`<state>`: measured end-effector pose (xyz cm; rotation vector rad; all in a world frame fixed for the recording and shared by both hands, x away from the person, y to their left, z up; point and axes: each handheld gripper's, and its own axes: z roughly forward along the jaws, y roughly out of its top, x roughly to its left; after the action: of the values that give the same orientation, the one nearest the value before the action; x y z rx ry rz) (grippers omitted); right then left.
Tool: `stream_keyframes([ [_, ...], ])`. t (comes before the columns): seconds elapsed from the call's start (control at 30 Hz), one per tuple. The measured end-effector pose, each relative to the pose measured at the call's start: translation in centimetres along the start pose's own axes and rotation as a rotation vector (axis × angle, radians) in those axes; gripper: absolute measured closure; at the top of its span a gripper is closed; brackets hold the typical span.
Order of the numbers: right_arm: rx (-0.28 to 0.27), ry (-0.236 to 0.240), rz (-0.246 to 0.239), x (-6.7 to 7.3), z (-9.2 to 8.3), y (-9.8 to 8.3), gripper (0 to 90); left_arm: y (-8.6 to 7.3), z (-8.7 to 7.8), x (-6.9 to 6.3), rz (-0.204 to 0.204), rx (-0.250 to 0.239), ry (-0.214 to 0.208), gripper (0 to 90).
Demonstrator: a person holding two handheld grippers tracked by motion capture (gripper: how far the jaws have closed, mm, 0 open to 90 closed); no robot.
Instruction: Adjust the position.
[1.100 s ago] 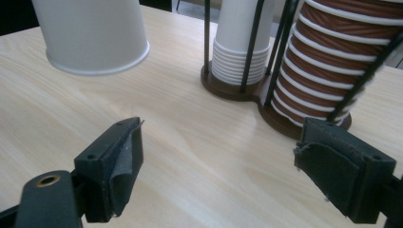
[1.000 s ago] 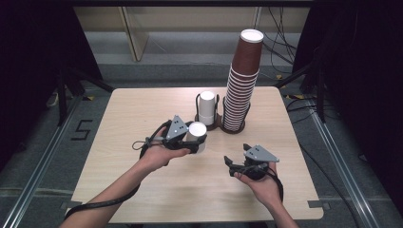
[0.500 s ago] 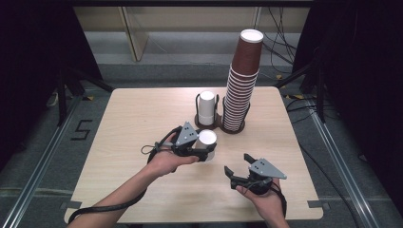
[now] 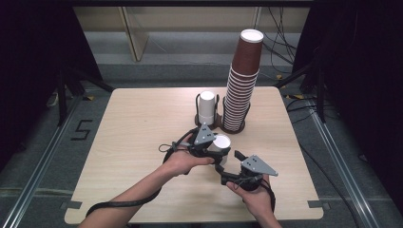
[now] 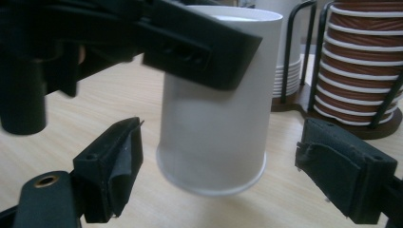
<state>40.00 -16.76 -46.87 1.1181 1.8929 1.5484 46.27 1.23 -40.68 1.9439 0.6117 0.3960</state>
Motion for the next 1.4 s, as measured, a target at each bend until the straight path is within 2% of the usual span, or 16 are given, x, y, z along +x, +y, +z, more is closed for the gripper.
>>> stream_keyframes([
  [0.2, 0.012, -0.015, -0.018, -0.1, 0.9, 0.4, 16.4, 0.0, 0.3, -0.4, -0.006, 0.005, -0.014, 33.9],
  [0.3, 0.022, -0.018, 0.005, 0.1, 1.4, 0.4, 17.5, 0.0, 0.5, -0.6, -0.002, -0.001, -0.019, 33.9],
  [0.37, 0.014, -0.003, -0.009, 0.0, 1.6, 0.4, 18.2, 0.1, 0.4, -0.6, -0.005, 0.006, -0.021, 33.9],
  [0.4, 0.014, -0.015, -0.005, 0.0, 1.7, 0.5, 19.5, 0.2, 0.5, -0.7, 0.003, 0.007, -0.027, 33.9],
  [0.43, 0.016, -0.032, -0.023, -0.1, 1.7, 0.5, 19.9, 0.2, 0.5, -0.8, 0.007, 0.009, -0.028, 33.8],
  [0.57, 0.004, -0.019, 0.001, -0.2, 1.8, 0.5, 21.8, 0.1, 0.6, -1.0, 0.003, 0.004, -0.031, 33.9],
  [0.67, 0.011, -0.045, -0.019, -0.3, 1.6, 0.5, 24.4, 0.0, 0.7, -1.0, -0.003, -0.005, -0.029, 33.9],
  [0.8, 0.0, -0.043, -0.03, -0.3, 1.7, 0.4, 25.1, 0.0, 0.8, -1.1, 0.004, 0.007, -0.029, 33.8],
  [0.83, 0.009, -0.032, 0.006, -0.1, 1.7, 0.4, 25.4, 0.0, 0.8, -1.1, 0.006, 0.01, -0.03, 33.7],
  [1.03, 0.005, -0.065, 0.004, -0.3, 1.5, 0.4, 28.6, 0.0, 0.9, -0.9, -0.008, -0.002, -0.042, 32.3],
  [1.1, 0.004, -0.049, 0.016, -0.3, 1.5, 0.5, 28.8, 0.0, 0.8, -0.7, -0.024, -0.033, -0.045, 31.0],
  [1.2, 0.006, -0.044, 0.049, -0.5, 1.5, 0.6, 29.4, 0.3, 0.2, -0.6, -0.015, -0.079, -0.045, 22.0],
  [1.23, 0.01, -0.034, 0.078, -0.7, 1.6, 0.5, 29.5, 0.4, -0.2, -0.6, -0.017, -0.094, -0.044, 17.7],
  [1.3, -0.001, -0.034, 0.073, -0.9, 1.7, 0.4, 29.5, 0.5, -0.6, -0.5, -0.005, -0.106, -0.042, 16.7],
  [1.33, 0.008, -0.034, 0.123, -1.1, 1.7, 0.4, 29.5, 0.3, -1.4, -0.3, 0.001, -0.123, -0.033, 15.1],
  [1.4, 0.008, -0.036, 0.15, -1.3, 1.7, 0.4, 29.5, 0.0, -2.1, -0.1, 0.013, -0.133, -0.026, 14.7],
])
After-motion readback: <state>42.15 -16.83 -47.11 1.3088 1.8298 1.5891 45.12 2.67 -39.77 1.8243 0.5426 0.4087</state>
